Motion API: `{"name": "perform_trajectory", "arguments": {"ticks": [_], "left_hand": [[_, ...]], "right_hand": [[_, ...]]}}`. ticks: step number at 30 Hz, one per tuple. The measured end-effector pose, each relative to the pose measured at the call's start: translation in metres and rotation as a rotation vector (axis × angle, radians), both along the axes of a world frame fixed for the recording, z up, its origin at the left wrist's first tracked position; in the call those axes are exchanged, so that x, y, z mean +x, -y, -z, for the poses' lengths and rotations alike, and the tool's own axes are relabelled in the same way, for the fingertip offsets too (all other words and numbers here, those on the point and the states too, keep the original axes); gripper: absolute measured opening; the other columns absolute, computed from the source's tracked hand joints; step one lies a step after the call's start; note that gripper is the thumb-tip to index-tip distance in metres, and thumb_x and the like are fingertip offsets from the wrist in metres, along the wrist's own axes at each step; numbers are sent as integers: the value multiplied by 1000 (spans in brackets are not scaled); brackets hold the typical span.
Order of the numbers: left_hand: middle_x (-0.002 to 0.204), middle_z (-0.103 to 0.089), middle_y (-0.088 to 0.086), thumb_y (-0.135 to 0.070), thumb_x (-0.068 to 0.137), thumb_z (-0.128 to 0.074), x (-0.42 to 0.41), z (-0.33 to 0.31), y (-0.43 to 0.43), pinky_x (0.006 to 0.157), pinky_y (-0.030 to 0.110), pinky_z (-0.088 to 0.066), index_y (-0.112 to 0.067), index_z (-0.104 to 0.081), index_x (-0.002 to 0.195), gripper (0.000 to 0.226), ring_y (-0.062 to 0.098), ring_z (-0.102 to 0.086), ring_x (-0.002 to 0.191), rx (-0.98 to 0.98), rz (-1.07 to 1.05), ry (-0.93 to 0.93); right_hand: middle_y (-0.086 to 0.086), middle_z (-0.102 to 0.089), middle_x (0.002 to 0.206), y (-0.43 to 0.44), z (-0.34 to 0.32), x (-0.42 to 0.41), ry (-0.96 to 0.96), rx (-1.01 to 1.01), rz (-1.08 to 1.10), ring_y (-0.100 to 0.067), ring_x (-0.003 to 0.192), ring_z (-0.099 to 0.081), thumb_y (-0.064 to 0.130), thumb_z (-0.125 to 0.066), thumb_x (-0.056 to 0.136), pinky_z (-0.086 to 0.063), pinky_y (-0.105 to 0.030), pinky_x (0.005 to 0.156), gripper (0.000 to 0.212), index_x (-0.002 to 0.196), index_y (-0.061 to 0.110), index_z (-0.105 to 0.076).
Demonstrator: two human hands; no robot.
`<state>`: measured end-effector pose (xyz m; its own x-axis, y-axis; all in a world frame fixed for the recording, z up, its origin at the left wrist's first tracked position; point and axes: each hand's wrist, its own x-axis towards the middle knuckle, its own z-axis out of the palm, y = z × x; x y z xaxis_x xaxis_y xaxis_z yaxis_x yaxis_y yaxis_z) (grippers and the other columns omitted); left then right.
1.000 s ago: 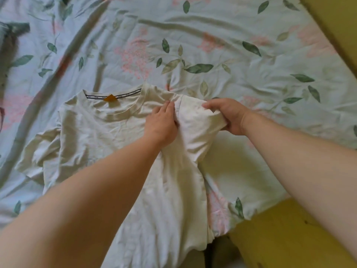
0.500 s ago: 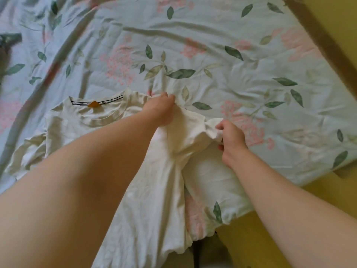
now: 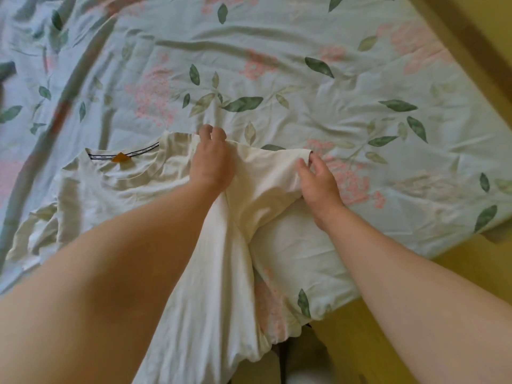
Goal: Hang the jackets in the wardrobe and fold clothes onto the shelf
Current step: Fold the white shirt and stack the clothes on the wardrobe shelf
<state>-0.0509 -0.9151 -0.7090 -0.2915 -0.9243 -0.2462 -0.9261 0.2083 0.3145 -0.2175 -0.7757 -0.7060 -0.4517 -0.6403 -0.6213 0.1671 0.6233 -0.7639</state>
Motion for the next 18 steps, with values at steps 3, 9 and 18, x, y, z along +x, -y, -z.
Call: {"name": "perform_trajectory", "arguments": {"ticks": [3, 9, 18], "left_hand": [[150, -37, 7, -21, 96, -51, 23, 5, -39, 106, 46, -41, -14, -49, 129, 34, 33, -49, 128, -137, 157, 30], [169, -13, 0, -58, 103, -32, 57, 28, -93, 124, 40, -13, -18, -25, 158, 68, 20, -11, 156, 4, 357, 189], [169, 11, 2, -92, 84, -14, 50, 33, -70, 127, 45, 0, -16, 6, 162, 111, 20, 12, 156, 13, 465, 330]], "right_hand": [[11, -61, 135, -6, 5, 1, 53, 73, -138, -12, 117, -62, 41, -72, 72, -51, -36, 102, 89, 153, 36, -34], [4, -52, 133, 1, -1, -3, -164, 146, -226, -15, 103, -50, 9, -51, 92, -41, -26, 85, 84, 160, 37, -11], [-8, -60, 123, 4, 14, -8, -380, 480, -88, -34, 104, -61, 50, -63, 85, -51, -40, 85, 66, 133, 12, -39]]}}
